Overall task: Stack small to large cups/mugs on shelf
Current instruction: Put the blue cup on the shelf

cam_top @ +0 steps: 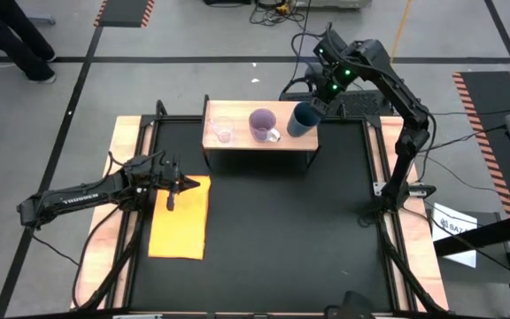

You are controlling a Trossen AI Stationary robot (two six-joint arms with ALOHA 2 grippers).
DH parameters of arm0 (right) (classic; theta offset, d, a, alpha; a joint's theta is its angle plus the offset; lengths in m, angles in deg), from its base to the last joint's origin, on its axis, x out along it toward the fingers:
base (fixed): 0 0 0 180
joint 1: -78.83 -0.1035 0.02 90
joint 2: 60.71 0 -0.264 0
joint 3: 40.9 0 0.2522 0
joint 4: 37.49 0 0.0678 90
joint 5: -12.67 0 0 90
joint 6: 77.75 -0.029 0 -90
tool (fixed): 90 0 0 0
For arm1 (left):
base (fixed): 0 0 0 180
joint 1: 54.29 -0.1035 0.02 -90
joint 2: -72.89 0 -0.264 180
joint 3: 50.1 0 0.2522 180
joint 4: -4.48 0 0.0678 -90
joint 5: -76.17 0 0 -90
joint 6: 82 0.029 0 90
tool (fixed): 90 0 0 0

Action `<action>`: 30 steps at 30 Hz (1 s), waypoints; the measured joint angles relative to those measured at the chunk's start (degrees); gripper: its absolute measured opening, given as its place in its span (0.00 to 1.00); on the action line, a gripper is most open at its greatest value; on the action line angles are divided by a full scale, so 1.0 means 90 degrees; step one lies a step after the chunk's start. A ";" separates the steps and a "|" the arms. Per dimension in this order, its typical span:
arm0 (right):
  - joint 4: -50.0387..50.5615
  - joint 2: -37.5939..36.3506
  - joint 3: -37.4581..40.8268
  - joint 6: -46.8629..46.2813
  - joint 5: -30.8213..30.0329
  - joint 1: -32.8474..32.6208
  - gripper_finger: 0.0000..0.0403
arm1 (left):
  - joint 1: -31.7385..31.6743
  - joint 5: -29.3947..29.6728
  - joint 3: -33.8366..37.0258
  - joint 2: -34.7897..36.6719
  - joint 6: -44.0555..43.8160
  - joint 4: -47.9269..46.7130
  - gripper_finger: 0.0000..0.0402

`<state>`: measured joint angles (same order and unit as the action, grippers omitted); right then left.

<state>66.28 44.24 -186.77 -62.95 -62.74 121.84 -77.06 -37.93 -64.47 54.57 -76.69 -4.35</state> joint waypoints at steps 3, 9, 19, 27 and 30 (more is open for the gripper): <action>0.0003 0.0003 0.0153 -0.0025 0.0005 -0.0007 0.00 | 0.0000 0.0000 0.0000 -0.0001 0.0001 0.0000 0.00; -0.0001 0.0000 0.0300 -0.0077 -0.0318 -0.0001 0.00 | -0.0002 -0.0002 0.0000 0.0000 0.0001 0.0000 0.00; 0.0000 0.0000 0.0308 -0.0130 -0.0311 -0.0001 0.00 | -0.0002 -0.0005 0.0000 -0.0001 0.0004 0.0000 0.00; -0.0001 0.0000 0.0308 -0.0190 -0.0308 -0.0001 0.00 | -0.0002 -0.0005 0.0000 0.0001 0.0043 0.0000 0.00; -0.0060 0.0000 0.0308 -0.0219 -0.0306 -0.0001 0.00 | -0.0002 -0.0005 0.0000 0.0000 0.0045 -0.0001 0.00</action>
<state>65.74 44.24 -184.00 -64.92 -65.50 121.83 -77.08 -37.97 -64.47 54.57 -76.29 -4.36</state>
